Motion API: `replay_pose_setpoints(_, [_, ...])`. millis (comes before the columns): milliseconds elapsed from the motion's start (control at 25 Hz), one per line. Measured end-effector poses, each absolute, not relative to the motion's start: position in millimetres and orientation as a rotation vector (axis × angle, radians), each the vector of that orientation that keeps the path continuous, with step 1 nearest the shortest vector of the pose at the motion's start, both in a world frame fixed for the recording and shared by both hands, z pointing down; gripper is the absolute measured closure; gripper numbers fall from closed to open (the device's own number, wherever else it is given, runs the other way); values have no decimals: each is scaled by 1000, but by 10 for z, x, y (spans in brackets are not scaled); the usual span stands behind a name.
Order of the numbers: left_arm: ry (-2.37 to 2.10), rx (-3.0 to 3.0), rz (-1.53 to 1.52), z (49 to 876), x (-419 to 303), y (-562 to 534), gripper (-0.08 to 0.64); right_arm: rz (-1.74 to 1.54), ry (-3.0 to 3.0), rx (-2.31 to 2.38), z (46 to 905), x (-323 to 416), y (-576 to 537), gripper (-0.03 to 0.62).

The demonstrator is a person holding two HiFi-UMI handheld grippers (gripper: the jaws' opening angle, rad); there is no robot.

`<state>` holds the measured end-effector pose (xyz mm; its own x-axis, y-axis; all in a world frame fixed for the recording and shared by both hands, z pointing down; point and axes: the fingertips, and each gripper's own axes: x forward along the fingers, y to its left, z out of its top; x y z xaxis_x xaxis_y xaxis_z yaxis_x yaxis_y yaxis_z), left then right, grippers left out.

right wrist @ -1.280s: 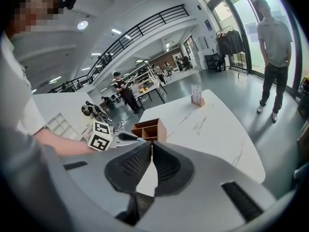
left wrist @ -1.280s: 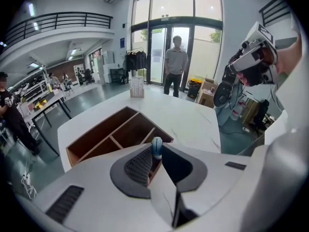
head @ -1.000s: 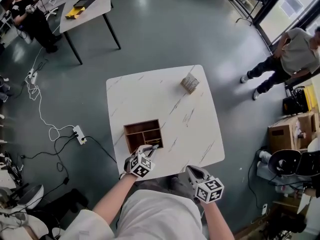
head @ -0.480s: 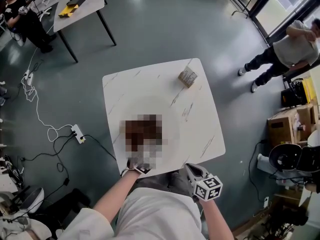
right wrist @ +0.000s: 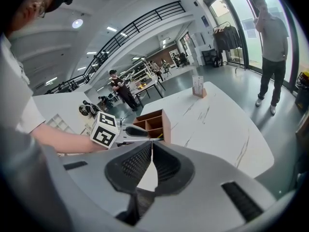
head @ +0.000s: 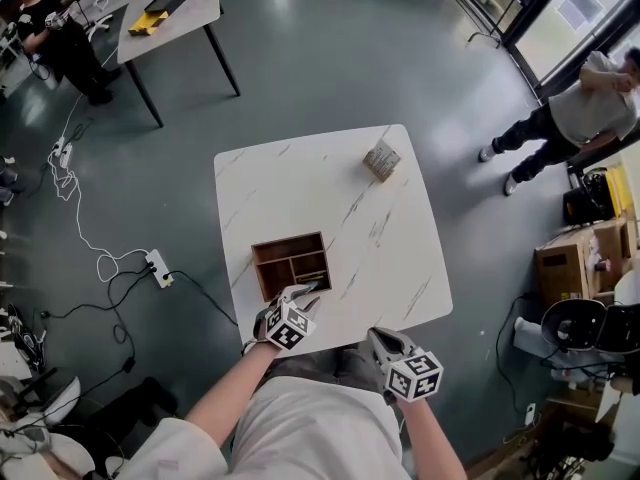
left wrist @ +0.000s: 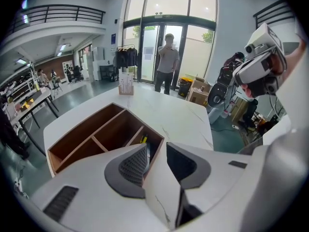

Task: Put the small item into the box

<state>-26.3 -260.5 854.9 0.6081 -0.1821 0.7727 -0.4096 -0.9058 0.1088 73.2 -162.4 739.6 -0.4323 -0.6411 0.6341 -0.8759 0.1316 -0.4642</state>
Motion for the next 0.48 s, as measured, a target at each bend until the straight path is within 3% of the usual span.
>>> replay_pose_setpoints(480, [-580, 2528, 1060, 8311, -550, -2542, 505, 1137, -2163, 1452, 7340, 561, -1703, 563])
